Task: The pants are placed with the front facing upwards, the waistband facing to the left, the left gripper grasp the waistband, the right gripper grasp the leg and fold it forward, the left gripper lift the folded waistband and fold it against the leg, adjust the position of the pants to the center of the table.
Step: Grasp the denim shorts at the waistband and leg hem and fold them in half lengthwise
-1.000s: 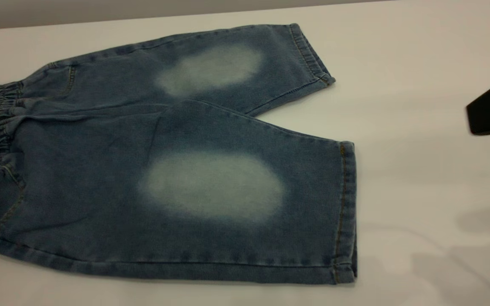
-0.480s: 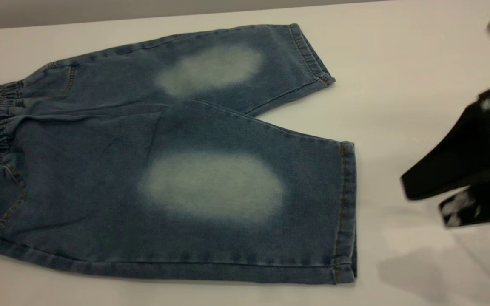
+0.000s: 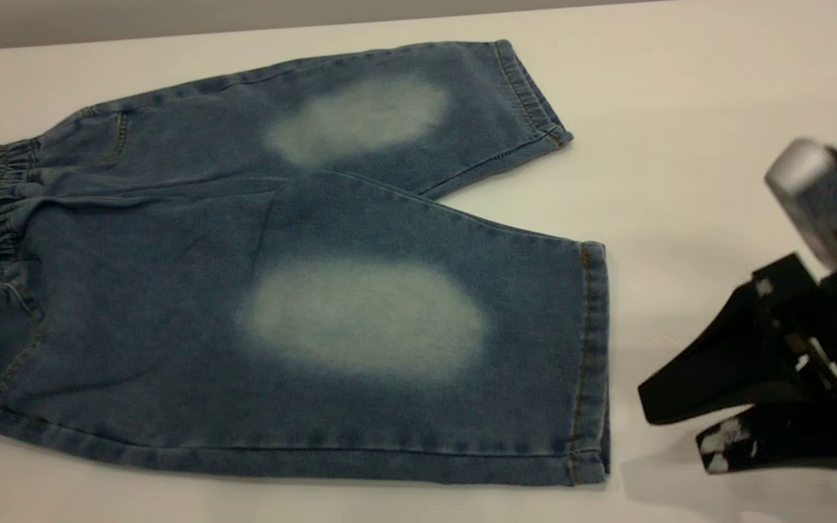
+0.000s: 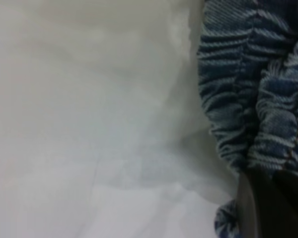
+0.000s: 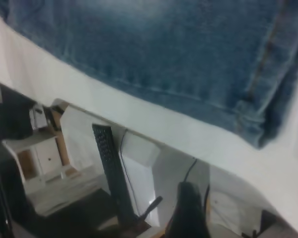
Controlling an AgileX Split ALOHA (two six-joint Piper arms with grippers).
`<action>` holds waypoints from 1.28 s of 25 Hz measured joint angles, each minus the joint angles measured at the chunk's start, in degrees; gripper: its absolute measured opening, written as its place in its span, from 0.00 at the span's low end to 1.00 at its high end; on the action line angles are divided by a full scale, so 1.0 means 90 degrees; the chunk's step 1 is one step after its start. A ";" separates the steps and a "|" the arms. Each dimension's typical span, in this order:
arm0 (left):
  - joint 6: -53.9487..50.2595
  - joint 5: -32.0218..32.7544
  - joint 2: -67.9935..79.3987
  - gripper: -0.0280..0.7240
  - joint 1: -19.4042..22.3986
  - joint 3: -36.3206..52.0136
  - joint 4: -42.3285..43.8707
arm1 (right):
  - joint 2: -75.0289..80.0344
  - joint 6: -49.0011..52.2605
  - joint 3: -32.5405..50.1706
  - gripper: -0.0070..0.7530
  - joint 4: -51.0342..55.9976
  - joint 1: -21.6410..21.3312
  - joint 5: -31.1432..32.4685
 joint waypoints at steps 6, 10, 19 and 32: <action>-0.0005 0.0018 0.0000 0.11 0.0000 0.0000 -0.0019 | 0.0798 0.0008 -0.0138 0.62 0.0585 0.0000 0.0103; -0.0005 0.0055 0.0000 0.11 0.0000 0.0000 -0.0019 | 0.1219 0.0008 -0.0285 0.62 0.0559 0.0000 0.0360; 0.0075 0.0075 0.0000 0.11 0.0000 0.0000 -0.0131 | 0.1521 0.0008 -0.0317 0.62 0.0529 0.0000 0.0626; 0.0080 0.0100 0.0000 0.11 0.0000 0.0000 -0.0172 | 0.1801 0.0020 -0.1076 0.62 0.0470 0.0604 0.0890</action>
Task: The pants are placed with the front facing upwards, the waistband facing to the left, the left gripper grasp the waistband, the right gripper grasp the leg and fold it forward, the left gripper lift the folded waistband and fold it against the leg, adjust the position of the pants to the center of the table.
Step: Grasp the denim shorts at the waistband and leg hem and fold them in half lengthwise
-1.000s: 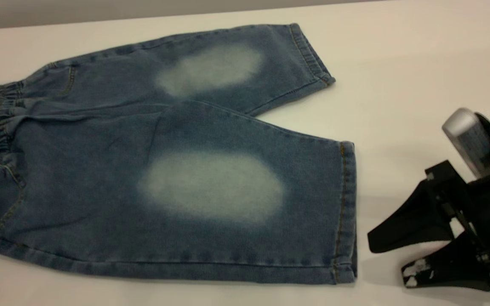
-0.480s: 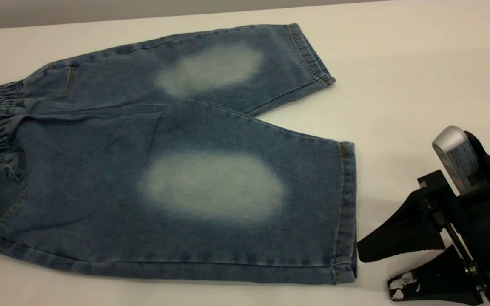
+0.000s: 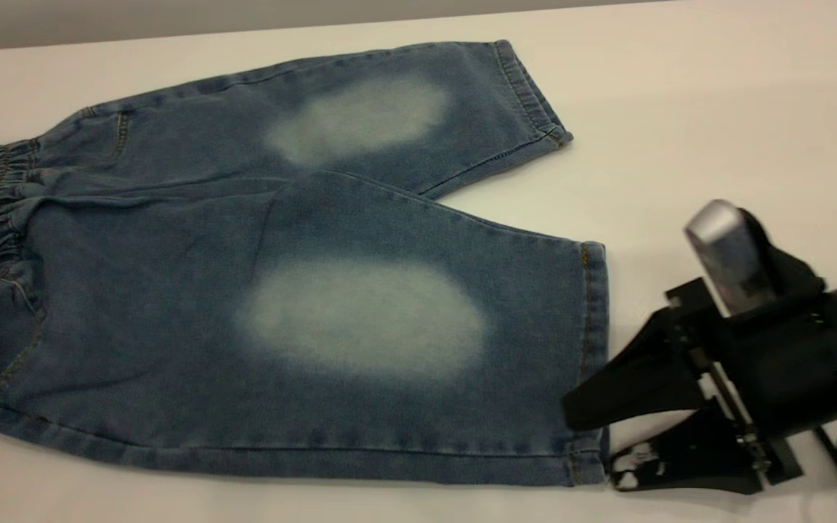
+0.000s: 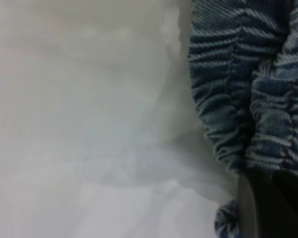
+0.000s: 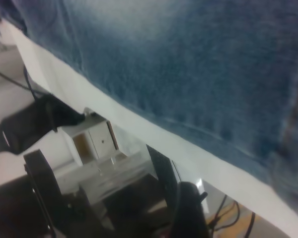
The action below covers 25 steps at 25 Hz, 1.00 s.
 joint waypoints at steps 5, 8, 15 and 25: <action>0.0015 0.0020 0.0000 0.11 0.0000 0.0000 -0.0007 | 0.0000 0.0000 -0.0331 0.62 -0.0022 0.0364 -0.0066; 0.0023 0.0025 0.0000 0.11 0.0000 0.0000 -0.0007 | 0.0000 0.0000 -0.0512 0.61 -0.0022 0.0485 -0.0123; 0.0023 0.0025 0.0000 0.11 0.0000 0.0000 -0.0007 | 0.0000 0.0001 -0.0865 0.51 0.0039 0.0513 -0.0456; 0.0104 0.0020 0.0000 0.11 0.0000 0.0000 -0.0133 | -0.0012 -0.0017 -0.0899 0.41 0.0159 0.0791 -0.0709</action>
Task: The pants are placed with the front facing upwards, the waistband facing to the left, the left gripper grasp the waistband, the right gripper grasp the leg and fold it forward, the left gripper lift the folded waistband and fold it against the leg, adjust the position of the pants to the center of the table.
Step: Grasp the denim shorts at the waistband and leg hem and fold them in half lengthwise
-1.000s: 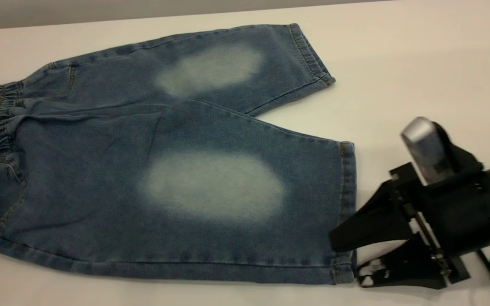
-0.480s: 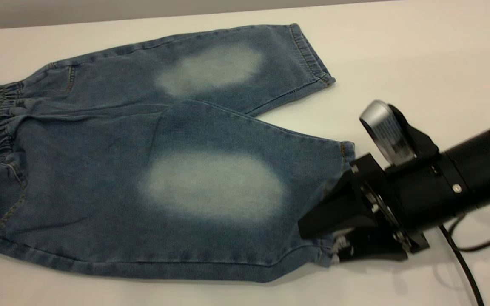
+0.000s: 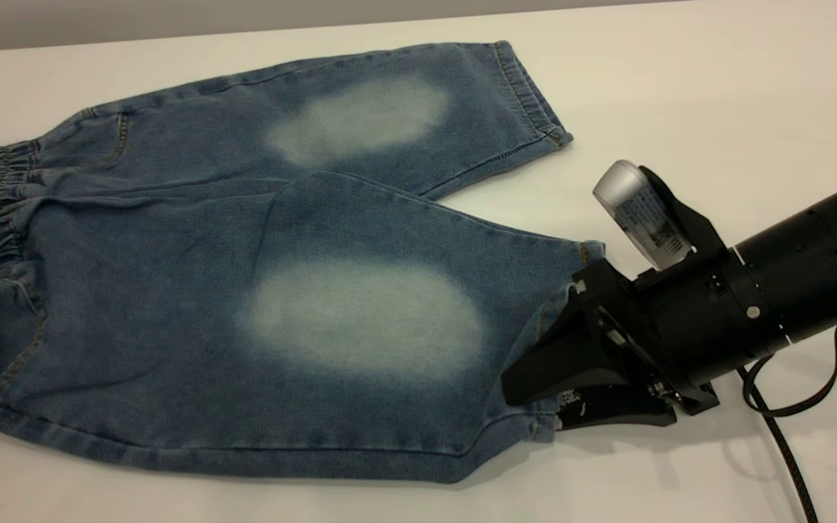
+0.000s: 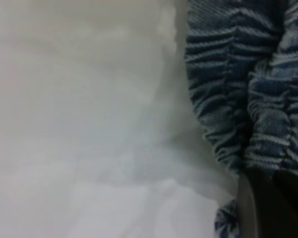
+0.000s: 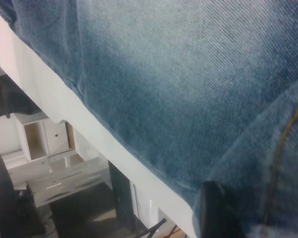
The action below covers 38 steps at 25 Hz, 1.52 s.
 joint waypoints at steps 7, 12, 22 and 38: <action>0.0186 0.0014 0.0000 0.11 0.0000 0.0000 -0.0164 | 0.0000 -0.0006 0.0000 0.14 -0.0063 0.0012 -0.0065; 0.0196 0.0030 0.0000 0.11 0.0000 0.0000 -0.0178 | -0.0038 -0.0007 0.0007 0.03 -0.0069 0.0006 -0.0062; 0.0274 0.0302 0.0000 0.11 0.0000 -0.0007 -0.0554 | -0.1391 0.0020 0.0027 0.03 -0.0267 -0.0006 -0.0624; 0.0281 0.1013 0.0000 0.11 0.0000 -0.0826 -0.0511 | -0.2036 0.0777 -0.1045 0.03 -0.1106 0.0000 -0.0309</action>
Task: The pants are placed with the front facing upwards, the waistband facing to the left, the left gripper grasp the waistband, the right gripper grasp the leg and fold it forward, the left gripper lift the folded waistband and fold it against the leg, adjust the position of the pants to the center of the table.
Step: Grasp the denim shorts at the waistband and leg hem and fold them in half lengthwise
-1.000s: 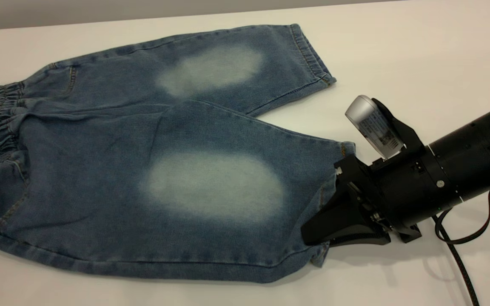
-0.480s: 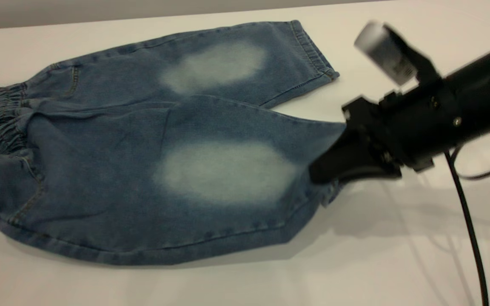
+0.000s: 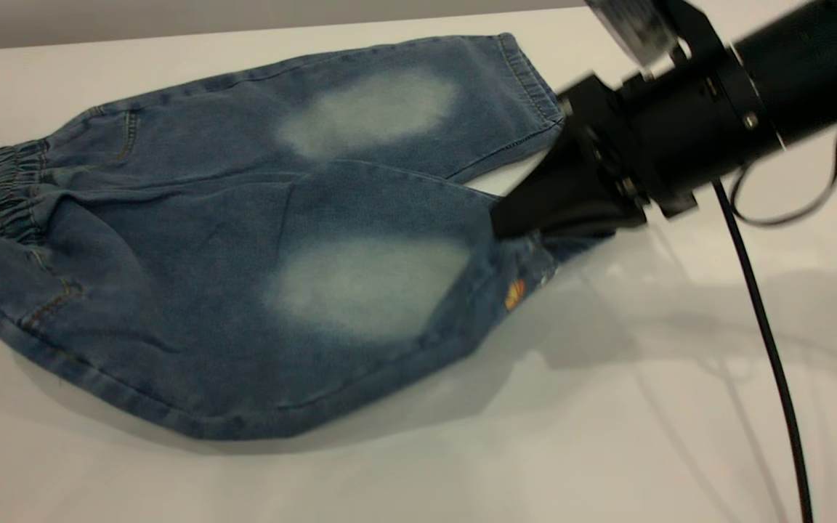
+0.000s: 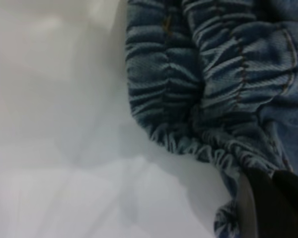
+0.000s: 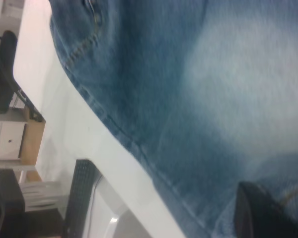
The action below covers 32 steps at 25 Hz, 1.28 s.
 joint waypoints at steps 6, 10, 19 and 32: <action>0.0000 0.0306 0.0000 0.11 0.0000 -0.0403 -0.0018 | 0.0000 0.0843 -0.0940 0.03 -0.0771 0.0000 -0.0099; 0.0001 0.0499 0.0000 0.11 0.0000 -0.0676 -0.0041 | 0.0000 0.1476 -0.1651 0.03 -0.1282 -0.0077 -0.0113; -0.0018 0.0800 0.0006 0.11 -0.0007 -0.1327 -0.0172 | 0.0000 0.2588 -0.2914 0.03 -0.2256 -0.0658 -0.0129; -0.0018 0.0755 0.0012 0.11 -0.0007 -0.1785 -0.0552 | 0.0290 0.2495 -0.3924 0.03 -0.2463 -0.0954 -0.0268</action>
